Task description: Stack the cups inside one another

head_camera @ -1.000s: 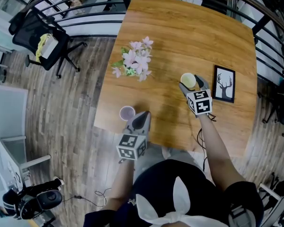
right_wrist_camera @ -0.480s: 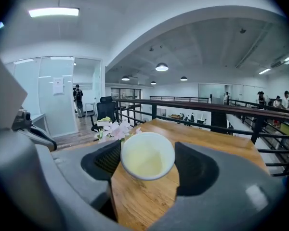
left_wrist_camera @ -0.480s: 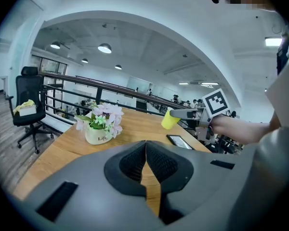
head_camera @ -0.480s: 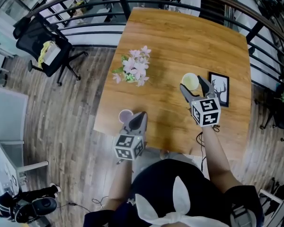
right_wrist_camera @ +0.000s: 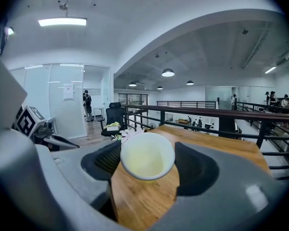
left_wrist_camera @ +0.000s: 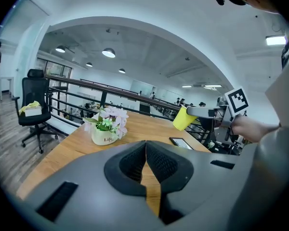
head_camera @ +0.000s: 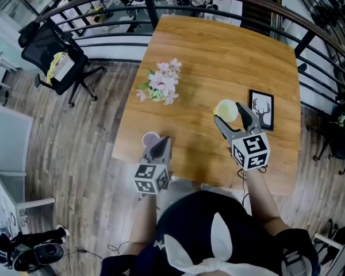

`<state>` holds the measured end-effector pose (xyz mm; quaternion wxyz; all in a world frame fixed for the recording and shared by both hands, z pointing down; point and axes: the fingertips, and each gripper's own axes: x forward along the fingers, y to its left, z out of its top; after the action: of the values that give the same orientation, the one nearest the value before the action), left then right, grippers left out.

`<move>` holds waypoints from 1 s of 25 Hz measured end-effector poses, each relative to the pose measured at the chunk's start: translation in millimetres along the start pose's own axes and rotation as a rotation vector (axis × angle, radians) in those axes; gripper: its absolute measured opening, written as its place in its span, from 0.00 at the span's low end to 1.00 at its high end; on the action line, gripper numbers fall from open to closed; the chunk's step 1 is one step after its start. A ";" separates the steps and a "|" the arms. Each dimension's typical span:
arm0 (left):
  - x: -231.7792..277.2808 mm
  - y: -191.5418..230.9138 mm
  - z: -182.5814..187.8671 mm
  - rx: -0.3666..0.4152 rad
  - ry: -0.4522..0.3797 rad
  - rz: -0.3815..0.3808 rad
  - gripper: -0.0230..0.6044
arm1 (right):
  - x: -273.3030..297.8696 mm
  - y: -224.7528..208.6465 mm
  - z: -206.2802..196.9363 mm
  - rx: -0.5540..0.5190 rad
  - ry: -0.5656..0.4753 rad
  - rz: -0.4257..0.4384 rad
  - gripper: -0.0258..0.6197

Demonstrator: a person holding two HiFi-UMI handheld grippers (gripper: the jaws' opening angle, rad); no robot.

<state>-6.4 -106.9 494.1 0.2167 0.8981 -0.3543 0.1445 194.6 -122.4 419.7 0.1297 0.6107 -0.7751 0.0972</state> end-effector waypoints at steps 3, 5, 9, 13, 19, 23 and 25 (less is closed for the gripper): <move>-3.6 -2.3 -0.4 -0.002 -0.004 -0.001 0.07 | -4.0 6.7 3.6 -0.006 -0.005 0.011 0.57; -4.7 -2.7 -1.7 -0.003 -0.005 -0.001 0.07 | -3.5 10.1 4.6 -0.007 -0.007 0.019 0.57; -8.4 -0.9 -5.9 -0.004 -0.007 0.004 0.07 | 0.8 19.0 4.1 -0.007 -0.006 0.040 0.57; -16.2 6.8 -9.8 -0.014 -0.010 0.028 0.07 | 8.9 32.8 4.4 -0.016 -0.003 0.076 0.57; -32.1 20.1 -13.2 -0.038 -0.022 0.083 0.07 | 25.4 60.6 9.0 -0.036 -0.001 0.159 0.57; -46.5 31.0 -17.2 -0.060 -0.033 0.135 0.07 | 37.2 84.1 13.4 -0.051 -0.005 0.226 0.57; -54.2 35.8 -19.9 -0.070 -0.035 0.158 0.07 | 42.0 95.6 16.2 -0.058 -0.008 0.257 0.57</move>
<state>-71.9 -89.5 499.1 0.2296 0.8617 -0.4325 0.1328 91.0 -143.6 418.5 0.1307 0.5028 -0.8499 0.0882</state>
